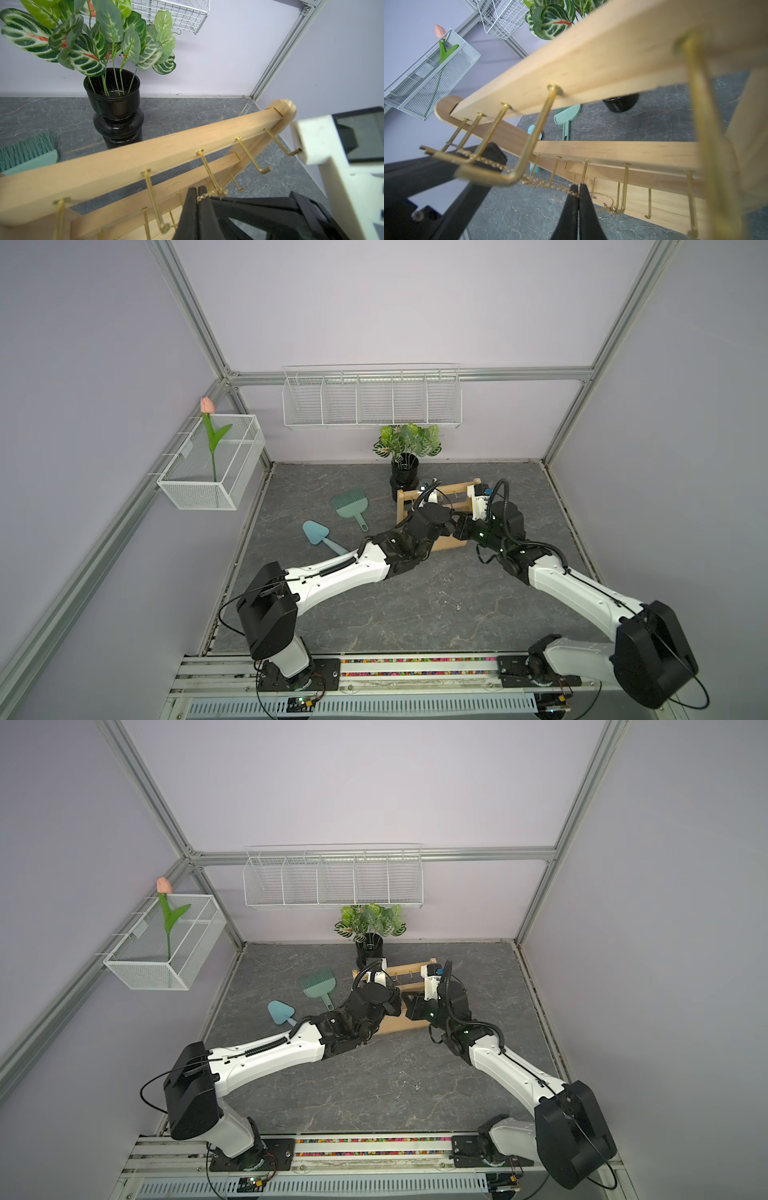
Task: Hang the necklace on the jewelry display stand
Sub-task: Hang the necklace on the stand.
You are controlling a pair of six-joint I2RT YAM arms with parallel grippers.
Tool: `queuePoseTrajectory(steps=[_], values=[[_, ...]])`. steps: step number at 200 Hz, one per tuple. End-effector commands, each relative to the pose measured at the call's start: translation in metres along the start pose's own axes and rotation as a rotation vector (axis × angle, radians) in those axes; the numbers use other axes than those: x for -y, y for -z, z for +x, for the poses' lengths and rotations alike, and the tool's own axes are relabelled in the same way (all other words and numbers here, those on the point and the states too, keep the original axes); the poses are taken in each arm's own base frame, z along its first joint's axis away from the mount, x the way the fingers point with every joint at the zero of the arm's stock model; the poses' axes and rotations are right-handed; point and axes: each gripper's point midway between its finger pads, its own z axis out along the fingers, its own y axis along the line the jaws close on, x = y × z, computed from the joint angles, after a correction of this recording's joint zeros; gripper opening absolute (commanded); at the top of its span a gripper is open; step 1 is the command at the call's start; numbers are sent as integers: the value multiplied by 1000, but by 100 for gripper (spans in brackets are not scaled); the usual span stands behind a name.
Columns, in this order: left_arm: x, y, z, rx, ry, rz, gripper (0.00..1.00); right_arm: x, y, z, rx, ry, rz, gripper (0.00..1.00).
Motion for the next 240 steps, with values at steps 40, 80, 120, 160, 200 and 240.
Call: queuePoseTrajectory(steps=[40,80,120,160,200,240], values=[[-1,9,-4,-19,50,-1,17,11,-7,18,-44,-5,32,7],[-5,18,-2,-30,48,-3,25,15,-9,25,-62,-8,47,7],[-7,25,3,-57,55,-1,30,18,-8,26,-67,-2,67,7],[-17,37,16,-88,85,-14,32,17,-4,25,-59,36,96,7],[-31,42,24,-92,86,-57,32,2,2,17,-40,90,93,7],[-48,48,25,-80,105,-122,32,-6,10,11,-18,127,112,7]])
